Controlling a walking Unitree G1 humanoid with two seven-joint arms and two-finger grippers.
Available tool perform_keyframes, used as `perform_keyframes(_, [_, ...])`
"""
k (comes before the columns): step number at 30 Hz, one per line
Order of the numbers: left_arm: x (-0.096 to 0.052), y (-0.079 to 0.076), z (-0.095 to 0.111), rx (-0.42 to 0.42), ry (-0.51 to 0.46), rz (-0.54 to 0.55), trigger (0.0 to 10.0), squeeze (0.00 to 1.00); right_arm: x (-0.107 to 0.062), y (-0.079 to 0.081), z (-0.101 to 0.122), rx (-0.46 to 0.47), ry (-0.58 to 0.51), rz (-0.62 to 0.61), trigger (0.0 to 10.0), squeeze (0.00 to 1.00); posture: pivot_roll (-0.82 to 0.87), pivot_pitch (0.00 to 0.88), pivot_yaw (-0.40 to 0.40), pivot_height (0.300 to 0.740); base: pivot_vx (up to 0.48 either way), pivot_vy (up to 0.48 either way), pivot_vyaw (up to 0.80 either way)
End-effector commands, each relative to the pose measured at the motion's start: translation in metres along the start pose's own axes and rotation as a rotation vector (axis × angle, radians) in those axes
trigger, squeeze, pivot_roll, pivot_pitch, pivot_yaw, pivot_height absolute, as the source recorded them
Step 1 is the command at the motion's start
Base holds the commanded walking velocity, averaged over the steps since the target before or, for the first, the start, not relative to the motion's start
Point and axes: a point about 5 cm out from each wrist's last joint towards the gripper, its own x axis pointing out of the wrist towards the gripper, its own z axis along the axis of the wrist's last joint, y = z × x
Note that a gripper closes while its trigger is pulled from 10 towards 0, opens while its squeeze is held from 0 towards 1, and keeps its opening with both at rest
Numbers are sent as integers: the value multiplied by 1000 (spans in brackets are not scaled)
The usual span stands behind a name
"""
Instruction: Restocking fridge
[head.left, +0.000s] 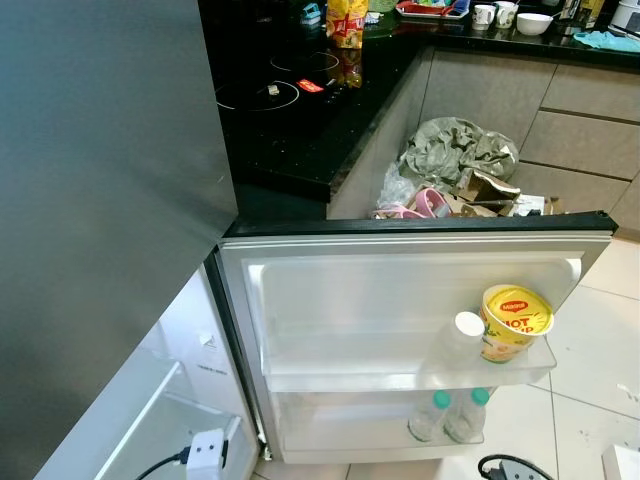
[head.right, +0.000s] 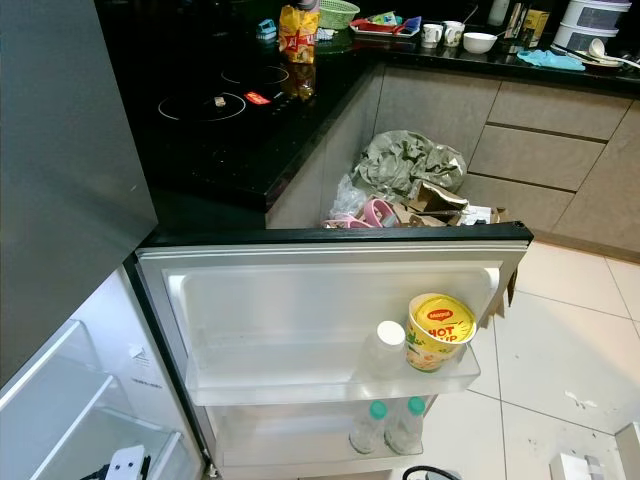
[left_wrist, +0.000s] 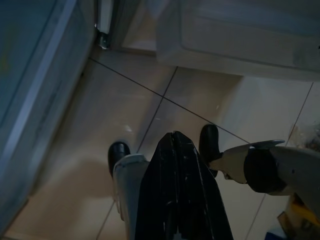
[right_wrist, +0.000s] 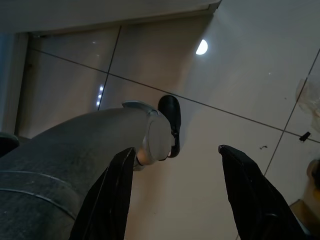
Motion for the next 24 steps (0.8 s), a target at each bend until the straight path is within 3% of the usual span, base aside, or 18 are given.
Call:
perform_keyframes(1, [1, -4, -5, -15, 20, -7, 10000, 0, -1, -3, -2, -9, 16, -17, 10000, 0, -63, 0, -23, 740, 0, -461, 0])
perform_keyframes(12, [3, -6, 1, -13, 8, -18, 10000, 0, 0, -4, 3, -32, 11, -27, 10000, 0, -63, 0, -27, 740, 0, -464, 0])
perform_keyframes(24, [1, -5, -7, -15, 31, -21, 10000, 0, -1, -4, -1, -19, 10, -5, 10000, 0, -67, 0, -26, 740, 0, -468, 0])
